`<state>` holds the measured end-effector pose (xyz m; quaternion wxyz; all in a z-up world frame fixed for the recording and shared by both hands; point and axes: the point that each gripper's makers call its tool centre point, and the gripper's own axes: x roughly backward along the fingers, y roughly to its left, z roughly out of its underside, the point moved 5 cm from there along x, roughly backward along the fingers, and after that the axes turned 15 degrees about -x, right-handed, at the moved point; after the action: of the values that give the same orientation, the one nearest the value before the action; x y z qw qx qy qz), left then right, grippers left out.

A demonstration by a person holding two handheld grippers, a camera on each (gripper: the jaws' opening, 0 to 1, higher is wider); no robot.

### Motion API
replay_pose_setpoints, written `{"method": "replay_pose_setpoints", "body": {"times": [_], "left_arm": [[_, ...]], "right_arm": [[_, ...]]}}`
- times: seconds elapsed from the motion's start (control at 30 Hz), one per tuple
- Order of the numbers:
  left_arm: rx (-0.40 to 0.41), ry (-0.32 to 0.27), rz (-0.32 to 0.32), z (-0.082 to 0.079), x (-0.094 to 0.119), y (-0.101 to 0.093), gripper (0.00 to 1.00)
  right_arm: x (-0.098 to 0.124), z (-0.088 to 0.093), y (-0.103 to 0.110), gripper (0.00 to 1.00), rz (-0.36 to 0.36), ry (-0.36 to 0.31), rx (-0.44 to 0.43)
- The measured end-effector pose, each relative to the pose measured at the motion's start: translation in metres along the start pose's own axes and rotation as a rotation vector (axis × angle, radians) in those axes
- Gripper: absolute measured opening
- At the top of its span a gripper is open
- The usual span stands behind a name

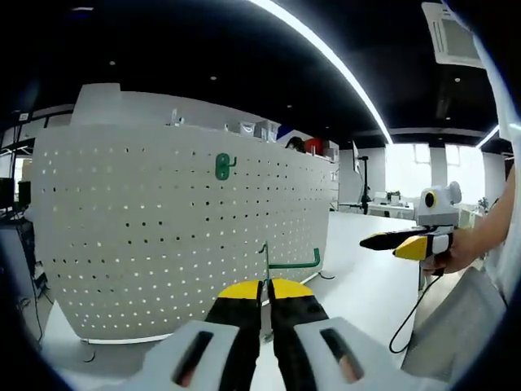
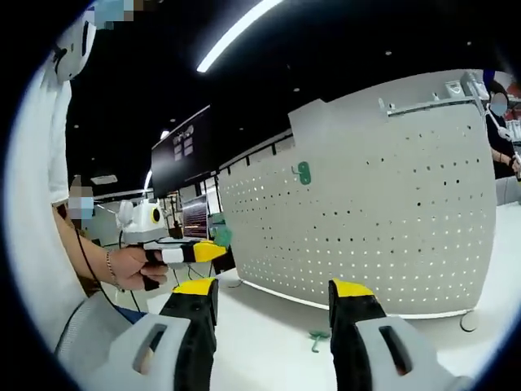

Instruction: Insert the hook assembly into the mounting plate slot until the hook locks in place.

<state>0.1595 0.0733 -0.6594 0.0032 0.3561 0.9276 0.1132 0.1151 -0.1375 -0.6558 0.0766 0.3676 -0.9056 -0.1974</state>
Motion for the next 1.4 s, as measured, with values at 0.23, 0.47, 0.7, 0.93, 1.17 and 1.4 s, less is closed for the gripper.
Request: {"method": "replay_pose_setpoints", "body": {"times": [0.23,0.47,0.7,0.93,1.17,1.4], "left_arm": [[0.001,0.0,-0.002,-0.001,0.0,0.0,0.03],[0.002,-0.001,-0.001,-0.001,-0.001,-0.002,0.03],[0.003,-0.003,-0.005,-0.002,0.0,-0.002,0.03],[0.006,-0.011,-0.009,-0.004,0.0,-0.002,0.03],[0.01,-0.014,-0.013,-0.005,0.0,-0.002,0.03],[0.011,-0.017,-0.018,-0.006,0.0,-0.001,0.03]], "right_arm": [[-0.004,-0.002,0.003,0.53,-0.015,-0.002,-0.001],[-0.013,-0.003,0.011,0.49,-0.056,-0.019,-0.037],[-0.027,-0.001,0.019,0.49,-0.089,-0.022,-0.054],[-0.042,0.002,0.025,0.46,-0.12,-0.017,-0.076],[-0.057,0.001,0.032,0.46,-0.145,-0.02,-0.086],[-0.071,0.002,0.039,0.47,-0.173,-0.015,-0.092]]}}
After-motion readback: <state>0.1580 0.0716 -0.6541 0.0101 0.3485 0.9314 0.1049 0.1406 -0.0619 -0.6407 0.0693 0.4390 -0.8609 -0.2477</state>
